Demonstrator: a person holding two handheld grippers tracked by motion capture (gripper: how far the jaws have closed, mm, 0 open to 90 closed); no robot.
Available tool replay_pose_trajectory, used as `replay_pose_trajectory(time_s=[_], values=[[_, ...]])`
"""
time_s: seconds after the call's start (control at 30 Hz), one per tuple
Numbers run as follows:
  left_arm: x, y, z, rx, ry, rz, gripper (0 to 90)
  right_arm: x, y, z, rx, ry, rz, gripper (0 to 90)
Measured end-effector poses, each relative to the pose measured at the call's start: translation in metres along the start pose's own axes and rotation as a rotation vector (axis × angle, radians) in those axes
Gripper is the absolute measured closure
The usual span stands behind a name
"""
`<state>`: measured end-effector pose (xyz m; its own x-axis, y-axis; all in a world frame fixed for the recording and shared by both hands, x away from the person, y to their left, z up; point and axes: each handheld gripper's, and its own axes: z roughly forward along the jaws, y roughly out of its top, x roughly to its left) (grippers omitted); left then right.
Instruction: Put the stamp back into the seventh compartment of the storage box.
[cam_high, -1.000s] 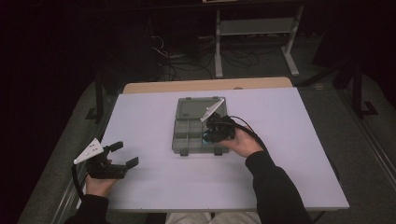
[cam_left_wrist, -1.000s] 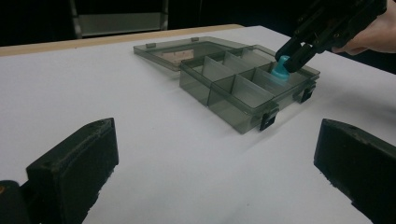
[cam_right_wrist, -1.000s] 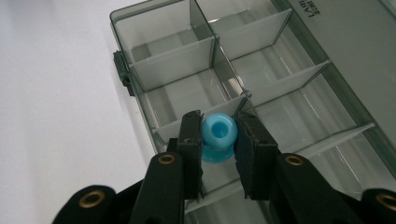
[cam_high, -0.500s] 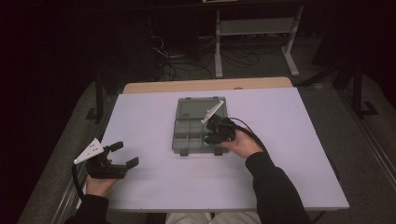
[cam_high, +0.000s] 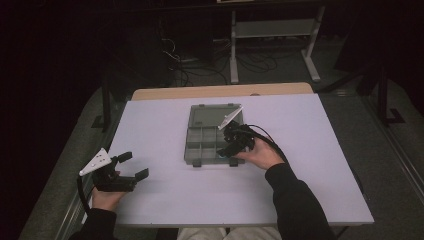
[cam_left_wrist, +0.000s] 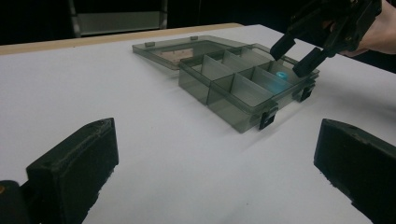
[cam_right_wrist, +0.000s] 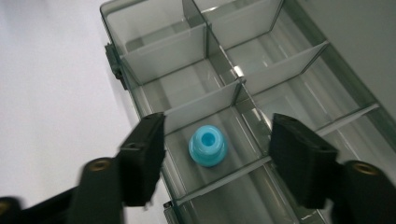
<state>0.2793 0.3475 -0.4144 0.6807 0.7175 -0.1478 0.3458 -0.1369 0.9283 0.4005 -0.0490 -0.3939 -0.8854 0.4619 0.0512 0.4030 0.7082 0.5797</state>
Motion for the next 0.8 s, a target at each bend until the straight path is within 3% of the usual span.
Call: replay_pose_trajectory(time_s=[0.2, 0.33, 0.5, 0.8], values=[[0.0, 0.0, 0.0, -0.002, 0.001, -0.002, 0.0, 0.003, 0.001, -0.009, -0.035, -0.023, 0.0, 15.3], [0.0, 0.0, 0.0, -0.001, -0.001, -0.002, 0.0, 0.005, 0.001, -0.015, -0.053, -0.031, -0.006, 11.3], [0.0, 0.0, 0.0, -0.001, -0.001, -0.002, 0.0, 0.004, 0.0, -0.024, -0.085, -0.053, 0.013, 0.0], [0.0, 0.001, 0.002, 0.0, -0.008, -0.001, 0.0, 0.0, -0.007, -0.035, -0.104, -0.067, 0.042, 0.0]])
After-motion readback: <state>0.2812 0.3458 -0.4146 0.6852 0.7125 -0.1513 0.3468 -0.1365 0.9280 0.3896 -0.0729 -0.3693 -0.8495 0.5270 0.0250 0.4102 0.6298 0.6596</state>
